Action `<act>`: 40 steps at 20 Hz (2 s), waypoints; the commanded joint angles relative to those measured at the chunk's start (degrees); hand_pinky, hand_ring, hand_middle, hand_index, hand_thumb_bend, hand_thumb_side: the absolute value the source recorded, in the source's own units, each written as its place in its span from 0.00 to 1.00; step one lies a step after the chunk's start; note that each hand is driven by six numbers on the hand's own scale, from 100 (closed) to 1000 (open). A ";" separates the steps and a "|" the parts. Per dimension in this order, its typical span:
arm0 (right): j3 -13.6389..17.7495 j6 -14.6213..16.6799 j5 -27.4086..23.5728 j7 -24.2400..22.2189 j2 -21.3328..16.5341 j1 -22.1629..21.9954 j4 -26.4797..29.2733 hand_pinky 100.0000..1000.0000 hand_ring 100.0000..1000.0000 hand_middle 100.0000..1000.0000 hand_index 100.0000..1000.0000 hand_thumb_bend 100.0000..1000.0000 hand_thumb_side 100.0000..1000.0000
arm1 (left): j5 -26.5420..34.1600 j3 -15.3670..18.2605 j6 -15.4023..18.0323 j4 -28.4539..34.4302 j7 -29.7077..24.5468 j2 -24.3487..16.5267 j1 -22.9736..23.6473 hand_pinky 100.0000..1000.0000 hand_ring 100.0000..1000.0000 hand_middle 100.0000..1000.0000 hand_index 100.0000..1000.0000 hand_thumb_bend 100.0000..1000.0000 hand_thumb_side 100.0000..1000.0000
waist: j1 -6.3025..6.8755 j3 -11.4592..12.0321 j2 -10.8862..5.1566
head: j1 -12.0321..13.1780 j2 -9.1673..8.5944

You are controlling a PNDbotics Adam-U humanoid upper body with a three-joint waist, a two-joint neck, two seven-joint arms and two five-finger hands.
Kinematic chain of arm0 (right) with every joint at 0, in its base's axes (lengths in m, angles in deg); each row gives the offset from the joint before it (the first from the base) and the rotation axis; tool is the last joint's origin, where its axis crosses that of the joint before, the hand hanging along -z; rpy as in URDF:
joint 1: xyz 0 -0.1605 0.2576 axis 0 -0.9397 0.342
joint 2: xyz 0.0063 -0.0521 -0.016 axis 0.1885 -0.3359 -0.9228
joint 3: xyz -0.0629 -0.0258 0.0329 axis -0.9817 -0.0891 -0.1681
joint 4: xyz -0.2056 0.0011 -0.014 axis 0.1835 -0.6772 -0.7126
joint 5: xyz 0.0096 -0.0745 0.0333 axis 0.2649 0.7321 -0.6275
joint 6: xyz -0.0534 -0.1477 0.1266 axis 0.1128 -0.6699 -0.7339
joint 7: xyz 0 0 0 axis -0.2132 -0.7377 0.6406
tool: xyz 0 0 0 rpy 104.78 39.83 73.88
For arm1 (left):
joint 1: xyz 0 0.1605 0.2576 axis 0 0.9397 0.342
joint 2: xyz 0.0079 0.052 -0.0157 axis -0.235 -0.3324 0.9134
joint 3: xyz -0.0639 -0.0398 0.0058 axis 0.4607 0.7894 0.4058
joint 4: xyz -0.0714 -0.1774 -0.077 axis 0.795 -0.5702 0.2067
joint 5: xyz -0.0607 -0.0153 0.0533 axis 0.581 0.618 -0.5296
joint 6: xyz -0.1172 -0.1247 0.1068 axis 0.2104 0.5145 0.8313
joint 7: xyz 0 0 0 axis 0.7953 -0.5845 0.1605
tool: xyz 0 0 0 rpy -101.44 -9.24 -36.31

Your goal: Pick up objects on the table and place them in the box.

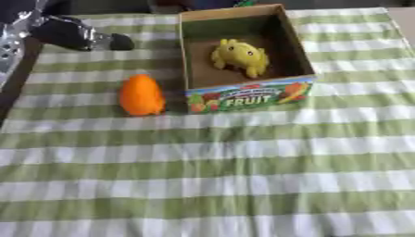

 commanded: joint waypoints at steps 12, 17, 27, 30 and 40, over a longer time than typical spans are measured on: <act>0.48 0.30 -0.09 0.23 -1.60 1.05 0.80 0.71 0.84 0.76 0.84 0.00 1.00 | -3.00 -3.41 7.23 -15.21 -11.67 -0.76 -2.87 0.58 0.83 0.82 0.96 1.00 1.00 | 0.09 -0.66 -1.44 | -0.50 -0.03; 0.51 0.25 -0.09 0.36 -1.49 1.36 0.80 0.71 0.84 0.76 0.84 0.00 1.00 | -4.13 -3.90 7.90 -18.26 -15.32 0.09 -3.31 0.59 0.83 0.83 0.95 1.00 0.99 | 0.11 -0.80 -1.31 | -0.23 0.19; 0.62 0.11 0.09 0.68 -1.20 1.87 0.80 0.71 0.84 0.76 0.84 0.00 1.00 | -2.31 -2.70 6.96 -23.69 -23.05 3.23 -5.40 0.59 0.83 0.82 1.00 1.00 0.99 | 0.02 -1.34 -1.01 | 0.80 0.29; 0.64 0.05 0.15 0.75 -1.19 1.90 0.80 0.71 0.84 0.76 0.84 0.00 1.00 | -1.43 -1.80 6.39 -23.79 -25.49 4.26 -5.97 0.60 0.83 0.83 1.00 1.00 0.94 | 0.02 -1.58 -0.81 | 0.77 0.13; 0.66 -0.29 0.41 0.95 -1.15 1.72 0.80 0.71 0.84 0.76 0.84 0.00 1.00 | 5.56 -1.54 6.90 -21.26 -31.15 4.39 -6.03 0.61 0.82 0.83 1.00 0.99 0.84 | 0.65 -1.35 -0.30 | 0.20 -0.07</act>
